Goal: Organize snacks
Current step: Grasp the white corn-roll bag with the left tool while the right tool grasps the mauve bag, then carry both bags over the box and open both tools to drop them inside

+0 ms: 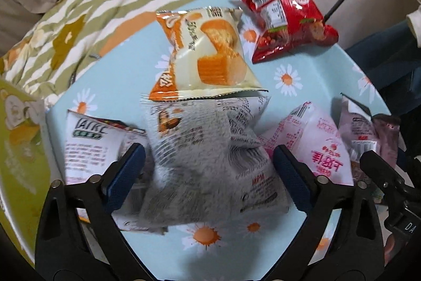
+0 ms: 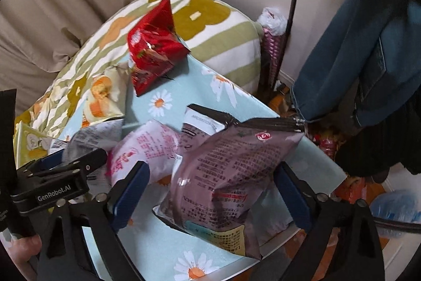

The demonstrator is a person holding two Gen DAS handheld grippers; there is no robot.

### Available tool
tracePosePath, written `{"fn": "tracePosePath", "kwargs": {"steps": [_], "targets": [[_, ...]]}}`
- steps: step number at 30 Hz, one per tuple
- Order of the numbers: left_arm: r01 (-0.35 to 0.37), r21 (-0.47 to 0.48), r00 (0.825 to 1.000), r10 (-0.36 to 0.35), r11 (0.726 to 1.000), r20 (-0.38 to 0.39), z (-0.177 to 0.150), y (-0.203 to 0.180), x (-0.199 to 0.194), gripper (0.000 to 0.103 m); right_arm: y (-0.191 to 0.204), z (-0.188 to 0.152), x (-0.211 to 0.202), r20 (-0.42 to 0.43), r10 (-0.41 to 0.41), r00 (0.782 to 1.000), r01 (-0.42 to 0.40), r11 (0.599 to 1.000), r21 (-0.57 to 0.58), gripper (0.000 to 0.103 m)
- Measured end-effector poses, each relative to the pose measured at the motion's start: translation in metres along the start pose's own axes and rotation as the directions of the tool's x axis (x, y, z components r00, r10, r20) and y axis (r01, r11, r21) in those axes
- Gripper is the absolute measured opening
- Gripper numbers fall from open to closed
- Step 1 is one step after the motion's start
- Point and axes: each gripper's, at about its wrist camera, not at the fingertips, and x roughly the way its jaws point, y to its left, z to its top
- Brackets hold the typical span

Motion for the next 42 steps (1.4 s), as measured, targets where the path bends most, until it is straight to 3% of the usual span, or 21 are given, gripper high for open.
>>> {"fn": "tracePosePath", "kwargs": {"steps": [17, 25, 33, 42], "targets": [[0.047, -0.010, 0.998, -0.047, 0.999, -0.032, -0.006, 0.020, 0.011, 0.075, -0.002, -0.007, 0.013, -0.030, -0.021, 0.999, 0.022, 0.999, 0.033, 0.087], [0.040, -0.018, 0.999, -0.040, 0.999, -0.008, -0.015, 0.023, -0.007, 0.075, 0.001, -0.008, 0.016, -0.025, -0.022, 0.999, 0.022, 1.000, 0.011, 0.086], [0.027, -0.039, 0.999, -0.026, 0.999, 0.018, -0.022, 0.015, -0.021, 0.075, 0.007, -0.007, 0.021, -0.039, -0.015, 0.999, 0.012, 0.998, -0.067, 0.063], [0.013, -0.070, 0.998, -0.008, 0.997, 0.069, -0.027, 0.004, -0.047, 0.075, 0.007, -0.002, 0.003, -0.011, 0.015, 1.000, -0.017, 0.991, -0.130, 0.061]]}}
